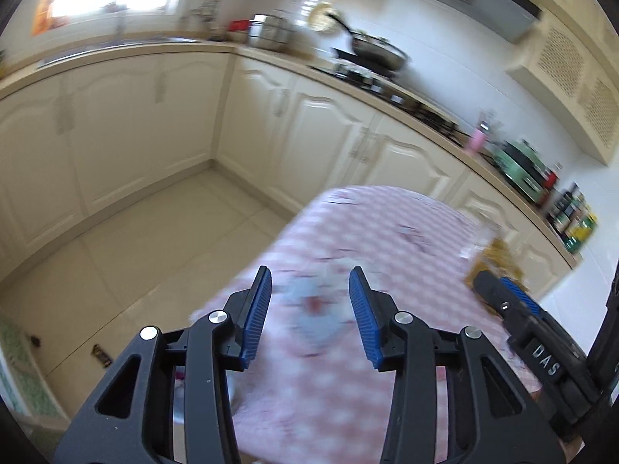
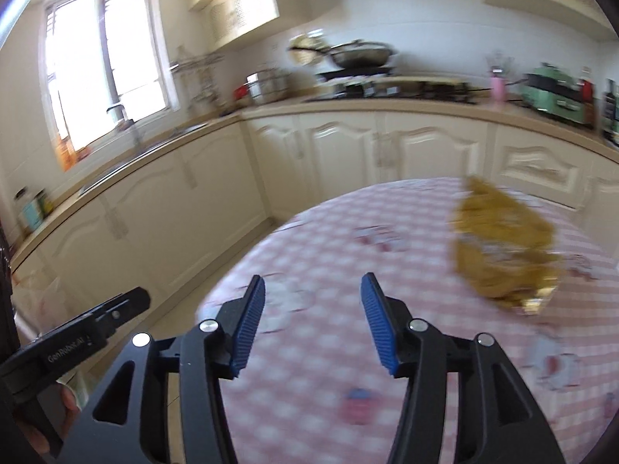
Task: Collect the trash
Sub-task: 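Grasp the gold snack bag with the right tool while the left grasps the white paper cup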
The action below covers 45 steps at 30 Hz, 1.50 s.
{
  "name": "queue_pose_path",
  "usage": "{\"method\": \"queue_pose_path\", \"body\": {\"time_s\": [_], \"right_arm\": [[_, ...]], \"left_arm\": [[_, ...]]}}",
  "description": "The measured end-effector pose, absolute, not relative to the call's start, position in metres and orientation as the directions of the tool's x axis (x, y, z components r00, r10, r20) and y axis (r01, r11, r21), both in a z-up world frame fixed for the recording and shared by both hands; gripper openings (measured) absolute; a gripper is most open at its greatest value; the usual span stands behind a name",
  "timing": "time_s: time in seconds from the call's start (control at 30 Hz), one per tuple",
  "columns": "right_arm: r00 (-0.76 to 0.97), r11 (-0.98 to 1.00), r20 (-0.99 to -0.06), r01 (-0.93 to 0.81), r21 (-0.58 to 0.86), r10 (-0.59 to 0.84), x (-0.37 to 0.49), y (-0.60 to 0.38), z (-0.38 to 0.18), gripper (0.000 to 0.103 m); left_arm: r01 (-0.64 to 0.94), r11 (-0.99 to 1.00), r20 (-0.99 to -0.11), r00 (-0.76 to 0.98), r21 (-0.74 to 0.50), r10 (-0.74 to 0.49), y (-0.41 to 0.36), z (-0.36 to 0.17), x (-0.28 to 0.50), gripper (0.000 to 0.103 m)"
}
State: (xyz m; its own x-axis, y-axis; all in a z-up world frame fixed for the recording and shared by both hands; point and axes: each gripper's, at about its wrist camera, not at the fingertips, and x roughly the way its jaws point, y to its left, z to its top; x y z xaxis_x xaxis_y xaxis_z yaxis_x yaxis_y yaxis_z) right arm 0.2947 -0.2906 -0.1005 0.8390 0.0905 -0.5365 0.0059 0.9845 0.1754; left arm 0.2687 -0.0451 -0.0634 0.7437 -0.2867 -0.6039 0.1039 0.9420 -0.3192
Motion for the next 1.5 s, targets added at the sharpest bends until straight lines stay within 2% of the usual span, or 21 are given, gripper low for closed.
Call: {"method": "queue_pose_path", "body": {"time_s": [0.23,0.37,0.57,0.6,0.67,0.77,1.13,1.33,1.5], "right_arm": [[0.846,0.948,-0.523,0.245,0.202,-0.107,0.267,-0.416,-0.102,0.055],[0.83,0.927,-0.553,0.263,0.266,-0.077,0.275,-0.451,-0.121,0.055],[0.811,0.887,-0.582,0.231,0.401,0.052,0.31,-0.47,-0.148,0.054],[0.81,0.886,-0.583,0.229,0.404,0.056,0.314,-0.471,-0.15,0.05],[0.806,0.888,-0.588,0.225,0.402,0.062,0.322,-0.468,-0.152,0.013],[0.804,0.888,-0.59,0.216,0.406,0.074,0.326,-0.47,-0.157,0.003],[0.93,0.907,-0.367,0.179,0.381,-0.029,0.267,-0.463,-0.084,0.003],[0.937,0.915,-0.345,0.177,0.362,-0.044,0.255,-0.453,-0.067,0.003],[0.935,0.914,-0.343,0.216,0.344,-0.092,0.249,-0.463,-0.064,0.003]], "left_arm": [[0.275,0.916,-0.599,0.694,-0.292,-0.399,-0.15,-0.051,0.276,0.041],[0.312,0.907,-0.613,0.67,-0.282,-0.42,-0.18,-0.053,0.276,0.041],[0.314,0.915,-0.628,0.666,-0.255,-0.403,-0.193,-0.054,0.28,0.042],[0.309,0.917,-0.629,0.668,-0.251,-0.397,-0.192,-0.054,0.281,0.042],[0.302,0.921,-0.633,0.669,-0.248,-0.39,-0.189,-0.055,0.282,0.043],[0.287,0.924,-0.636,0.67,-0.253,-0.383,-0.184,-0.057,0.284,0.043],[0.278,0.916,-0.603,0.69,-0.291,-0.401,-0.161,-0.047,0.273,0.043],[0.293,0.912,-0.597,0.69,-0.287,-0.41,-0.156,-0.04,0.267,0.046],[0.384,0.886,-0.597,0.657,-0.26,-0.46,-0.197,-0.039,0.274,0.052]]}}
